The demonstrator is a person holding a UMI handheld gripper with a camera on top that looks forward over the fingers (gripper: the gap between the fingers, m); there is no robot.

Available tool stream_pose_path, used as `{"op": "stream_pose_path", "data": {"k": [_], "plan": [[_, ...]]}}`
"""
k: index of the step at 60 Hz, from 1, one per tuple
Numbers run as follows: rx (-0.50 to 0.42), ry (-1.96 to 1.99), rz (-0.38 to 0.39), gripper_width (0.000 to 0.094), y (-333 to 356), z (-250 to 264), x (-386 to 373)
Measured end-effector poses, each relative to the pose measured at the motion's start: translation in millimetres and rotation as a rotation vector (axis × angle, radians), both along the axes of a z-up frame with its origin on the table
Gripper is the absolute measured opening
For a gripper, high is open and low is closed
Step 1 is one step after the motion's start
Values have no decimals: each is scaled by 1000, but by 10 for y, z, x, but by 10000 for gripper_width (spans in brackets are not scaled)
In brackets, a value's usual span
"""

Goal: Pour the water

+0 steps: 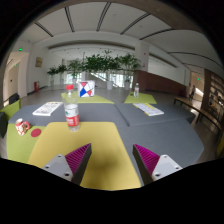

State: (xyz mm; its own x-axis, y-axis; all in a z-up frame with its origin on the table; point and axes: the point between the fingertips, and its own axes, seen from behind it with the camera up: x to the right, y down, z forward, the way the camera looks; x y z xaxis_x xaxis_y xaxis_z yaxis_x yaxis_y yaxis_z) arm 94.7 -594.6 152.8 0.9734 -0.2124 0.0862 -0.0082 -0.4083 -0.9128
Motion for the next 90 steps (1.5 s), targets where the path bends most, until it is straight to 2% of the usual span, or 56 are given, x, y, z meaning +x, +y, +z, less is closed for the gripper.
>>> {"op": "stream_pose_path", "data": {"k": [8, 14, 28, 34, 49, 52, 56, 59, 60, 61, 63, 64, 65, 68, 78, 83, 90], "plan": [[6, 28, 67, 856, 469, -132, -498], [53, 33, 104, 858, 815, -57, -933], [125, 20, 127, 850, 1525, 19, -1637], [143, -41, 135, 848, 1934, -9, -1660], [143, -33, 94, 820, 2800, -270, -1426], [149, -15, 94, 779, 2896, -264, -1386], [153, -11, 87, 529, 3028, -300, -1349], [166, 4, 94, 520, 3071, -284, -1378], [166, 3, 98, 479, 3075, -283, -1384], [166, -1, 96, 500, 3055, -266, -1372], [168, -7, 91, 420, 3056, -264, -1364], [170, -11, 89, 429, 3055, -258, -1363], [169, -18, 90, 379, 3054, -258, -1367], [166, -53, 100, 331, 3049, -239, -1390], [177, -226, 74, 328, 2978, 64, -1436], [207, -349, 49, 329, 2952, 466, -1476], [271, -654, 58, 330, 2960, 1112, -1791]]}}
